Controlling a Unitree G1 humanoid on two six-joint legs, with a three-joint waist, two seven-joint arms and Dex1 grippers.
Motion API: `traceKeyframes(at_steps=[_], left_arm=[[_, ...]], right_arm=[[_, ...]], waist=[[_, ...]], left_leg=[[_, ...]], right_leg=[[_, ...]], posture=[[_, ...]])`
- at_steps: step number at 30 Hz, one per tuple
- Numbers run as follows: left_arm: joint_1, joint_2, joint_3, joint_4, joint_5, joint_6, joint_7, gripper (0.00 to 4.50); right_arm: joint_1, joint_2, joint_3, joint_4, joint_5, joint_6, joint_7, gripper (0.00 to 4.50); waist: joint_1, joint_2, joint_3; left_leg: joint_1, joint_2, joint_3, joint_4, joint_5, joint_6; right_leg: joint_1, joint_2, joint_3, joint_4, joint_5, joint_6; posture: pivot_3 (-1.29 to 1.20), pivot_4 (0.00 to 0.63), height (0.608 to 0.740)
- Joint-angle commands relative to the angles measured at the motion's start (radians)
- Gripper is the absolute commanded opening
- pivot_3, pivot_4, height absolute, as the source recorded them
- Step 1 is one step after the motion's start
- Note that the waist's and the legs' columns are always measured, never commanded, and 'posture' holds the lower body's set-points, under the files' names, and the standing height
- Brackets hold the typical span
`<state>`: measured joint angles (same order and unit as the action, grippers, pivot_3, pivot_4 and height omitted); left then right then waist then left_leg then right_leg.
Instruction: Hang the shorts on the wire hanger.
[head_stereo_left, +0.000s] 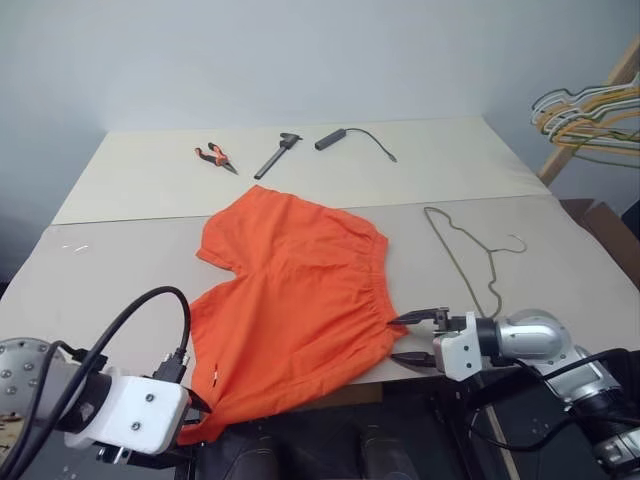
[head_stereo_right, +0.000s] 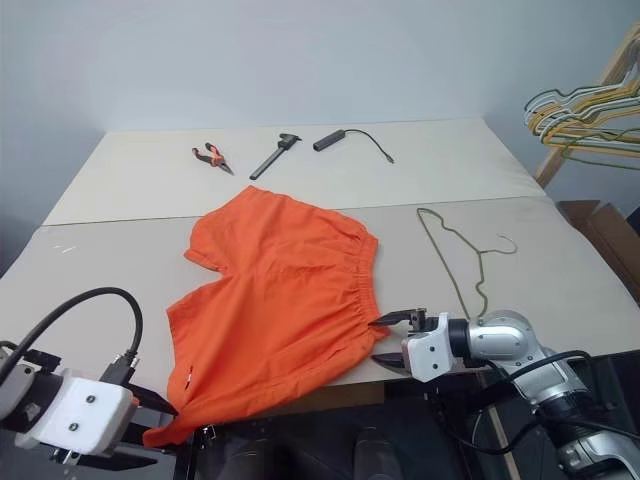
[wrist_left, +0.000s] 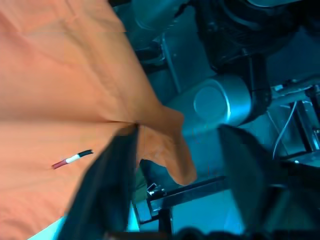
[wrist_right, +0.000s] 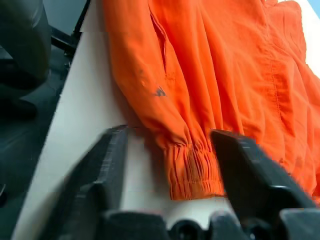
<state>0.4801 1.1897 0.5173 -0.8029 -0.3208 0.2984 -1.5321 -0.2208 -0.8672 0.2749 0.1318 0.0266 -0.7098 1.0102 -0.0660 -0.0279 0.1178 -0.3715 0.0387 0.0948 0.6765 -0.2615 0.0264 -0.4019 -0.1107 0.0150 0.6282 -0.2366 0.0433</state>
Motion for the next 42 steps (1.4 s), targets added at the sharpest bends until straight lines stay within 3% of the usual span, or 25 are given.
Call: traceKeyframes(at_steps=[1,2,4,7,11,17,23,32,35,42], left_arm=[[-0.035,0.002,0.071,0.035,-0.073,0.01,-0.047,3.65],[-0.057,0.005,0.086,0.052,-0.108,0.032,-0.052,3.93],[-0.118,0.0,0.104,0.1,-0.168,0.062,-0.037,4.49],[-0.236,-0.011,0.092,0.172,-0.271,0.13,0.027,4.49],[-0.494,-0.077,-0.007,0.261,-0.475,0.297,0.229,4.49],[-0.822,-0.265,-0.207,0.327,-0.606,0.443,0.492,4.49],[-0.923,-0.362,-0.309,0.348,-0.608,0.455,0.539,4.49],[-0.926,-0.35,-0.325,0.363,-0.596,0.441,0.495,4.49],[-0.922,-0.342,-0.321,0.363,-0.59,0.442,0.488,4.5],[-0.922,-0.33,-0.317,0.359,-0.588,0.446,0.478,4.5]], right_arm=[[0.042,-0.056,-0.072,-0.078,0.057,0.035,0.007,4.25],[0.064,-0.077,-0.09,-0.099,0.072,0.05,0.011,4.49],[0.12,-0.126,-0.141,-0.159,0.138,0.135,0.024,4.5],[0.188,-0.165,-0.239,-0.275,0.303,0.375,-0.001,4.5],[0.147,-0.176,-0.361,-0.359,0.458,0.782,-0.144,4.5],[-0.043,-0.207,-0.333,-0.277,0.378,1.267,-0.314,4.5],[-0.28,-0.158,-0.177,-0.108,0.249,1.672,-0.416,4.5],[-0.389,-0.073,-0.147,0.176,0.19,1.786,-0.404,4.5],[-0.39,-0.056,-0.157,0.207,0.205,1.802,-0.377,3.95],[-0.389,-0.021,-0.197,0.243,0.218,1.868,-0.36,1.54]], waist=[[0.003,0.0,0.0],[0.006,0.0,0.0],[0.012,0.0,0.001],[0.023,-0.001,0.001],[0.021,-0.001,0.001],[0.023,-0.004,-0.001],[0.007,-0.004,-0.001],[-0.003,-0.004,-0.002],[-0.003,-0.004,-0.002],[-0.003,-0.006,-0.003]], left_leg=[[0.0,0.0,0.0,0.0,0.0,0.0],[0.0,0.0,0.0,0.0,0.0,0.0],[-0.001,0.0,0.0,0.0,0.0,0.0],[-0.001,0.001,0.0,0.0,0.0,0.0],[-0.001,0.003,0.0,0.001,0.0,0.0],[-0.002,0.003,-0.001,0.003,0.0,0.0],[-0.015,0.001,0.001,0.004,0.0,0.0],[-0.027,-0.001,0.0,0.004,0.0,0.0],[-0.027,-0.001,0.0,0.005,0.0,0.0],[-0.026,-0.001,0.0,0.006,0.0,0.0]], right_leg=[[0.0,0.0,0.0,0.0,0.0,0.0],[0.0,0.0,0.0,0.0,0.0,0.0],[0.0,0.0,0.0,0.0,-0.001,0.0],[-0.001,0.0,0.0,0.0,-0.001,0.001],[0.0,0.002,0.0,0.0,0.0,0.001],[0.0,0.004,0.0,-0.001,0.007,0.008],[-0.008,0.004,-0.001,-0.004,0.009,0.009],[-0.02,0.004,-0.001,-0.004,0.009,0.011],[-0.019,0.004,-0.001,-0.004,0.009,0.011],[-0.018,0.004,-0.001,-0.003,0.01,0.012]], posture=[[-0.07,0.126,0.74],[-0.07,0.126,0.74],[-0.06,0.124,0.74],[-0.06,0.121,0.74],[-0.08,0.109,0.74],[-0.11,0.096,0.74],[-0.12,0.087,0.74],[-0.1,0.088,0.74],[-0.1,0.091,0.74],[-0.1,0.094,0.74]])
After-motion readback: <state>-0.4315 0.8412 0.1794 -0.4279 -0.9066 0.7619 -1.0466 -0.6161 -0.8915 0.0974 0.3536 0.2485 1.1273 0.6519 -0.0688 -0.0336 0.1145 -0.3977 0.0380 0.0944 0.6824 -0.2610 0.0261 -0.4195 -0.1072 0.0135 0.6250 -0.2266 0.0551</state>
